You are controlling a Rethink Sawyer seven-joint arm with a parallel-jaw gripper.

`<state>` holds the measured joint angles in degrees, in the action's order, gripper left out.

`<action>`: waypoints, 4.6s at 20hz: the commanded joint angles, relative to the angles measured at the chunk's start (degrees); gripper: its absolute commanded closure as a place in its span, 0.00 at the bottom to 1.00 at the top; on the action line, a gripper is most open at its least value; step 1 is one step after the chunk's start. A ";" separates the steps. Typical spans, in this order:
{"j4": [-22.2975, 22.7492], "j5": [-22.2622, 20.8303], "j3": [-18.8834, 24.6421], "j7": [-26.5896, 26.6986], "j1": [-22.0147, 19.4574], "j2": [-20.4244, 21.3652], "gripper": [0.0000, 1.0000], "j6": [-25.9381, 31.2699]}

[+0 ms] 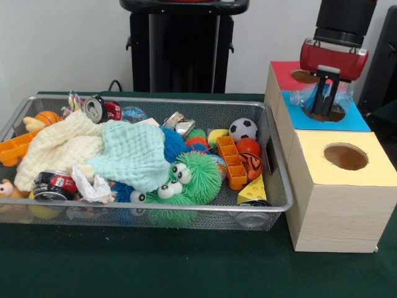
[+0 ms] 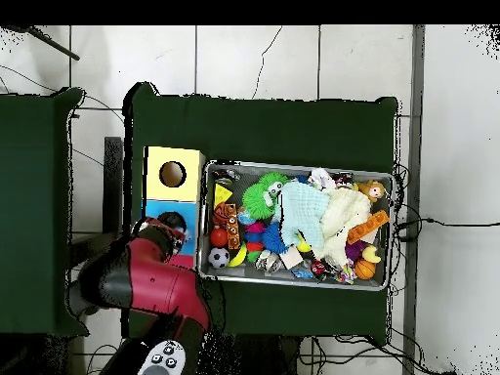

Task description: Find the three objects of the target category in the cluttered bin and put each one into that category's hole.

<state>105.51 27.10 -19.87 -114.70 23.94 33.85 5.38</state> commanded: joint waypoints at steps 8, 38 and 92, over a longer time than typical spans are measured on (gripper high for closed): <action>-0.90 0.63 -1.28 -12.36 2.18 4.15 1.00 16.45; -5.60 -0.53 -5.90 -13.63 4.15 6.66 1.00 27.90; 6.36 0.66 -0.02 -12.31 3.83 6.47 1.00 8.89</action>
<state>107.35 27.05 -26.49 -114.70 29.17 41.52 18.61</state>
